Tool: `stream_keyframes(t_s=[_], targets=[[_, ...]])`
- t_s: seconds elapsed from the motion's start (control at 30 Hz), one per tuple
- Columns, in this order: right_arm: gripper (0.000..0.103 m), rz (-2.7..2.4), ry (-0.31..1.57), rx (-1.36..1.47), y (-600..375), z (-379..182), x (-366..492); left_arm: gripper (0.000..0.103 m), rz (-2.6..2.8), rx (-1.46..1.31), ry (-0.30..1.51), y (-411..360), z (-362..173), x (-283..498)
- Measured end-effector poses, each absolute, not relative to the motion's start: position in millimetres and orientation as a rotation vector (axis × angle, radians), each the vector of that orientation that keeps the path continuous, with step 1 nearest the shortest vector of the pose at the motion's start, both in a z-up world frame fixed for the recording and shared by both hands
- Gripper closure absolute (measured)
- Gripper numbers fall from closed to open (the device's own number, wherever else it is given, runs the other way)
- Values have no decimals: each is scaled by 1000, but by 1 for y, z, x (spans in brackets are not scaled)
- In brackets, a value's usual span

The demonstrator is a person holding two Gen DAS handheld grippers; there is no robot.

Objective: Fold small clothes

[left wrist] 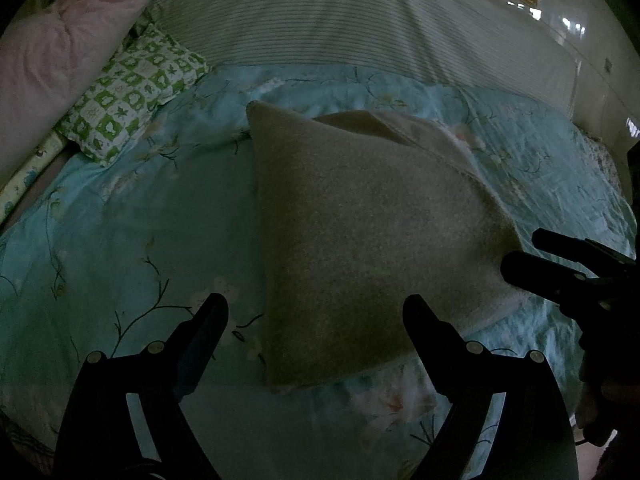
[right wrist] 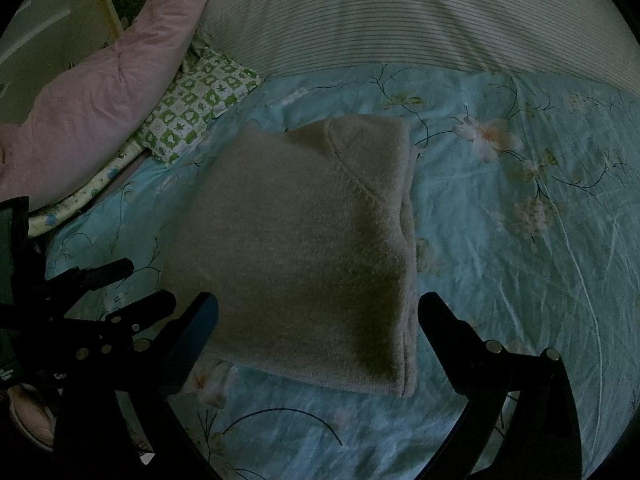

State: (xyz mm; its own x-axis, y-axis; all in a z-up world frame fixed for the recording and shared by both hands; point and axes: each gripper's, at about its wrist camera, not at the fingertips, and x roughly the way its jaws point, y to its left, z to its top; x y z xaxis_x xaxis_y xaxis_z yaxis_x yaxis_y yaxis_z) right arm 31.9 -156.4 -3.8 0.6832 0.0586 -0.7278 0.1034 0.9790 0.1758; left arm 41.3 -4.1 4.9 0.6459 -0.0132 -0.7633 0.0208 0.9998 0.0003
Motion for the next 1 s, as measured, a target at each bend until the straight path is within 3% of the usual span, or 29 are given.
stream_keyframes(t_s=[1.0], targets=[[3,-28,814,232,-166,-9,35,13,-33,17,868,-3,3,51]])
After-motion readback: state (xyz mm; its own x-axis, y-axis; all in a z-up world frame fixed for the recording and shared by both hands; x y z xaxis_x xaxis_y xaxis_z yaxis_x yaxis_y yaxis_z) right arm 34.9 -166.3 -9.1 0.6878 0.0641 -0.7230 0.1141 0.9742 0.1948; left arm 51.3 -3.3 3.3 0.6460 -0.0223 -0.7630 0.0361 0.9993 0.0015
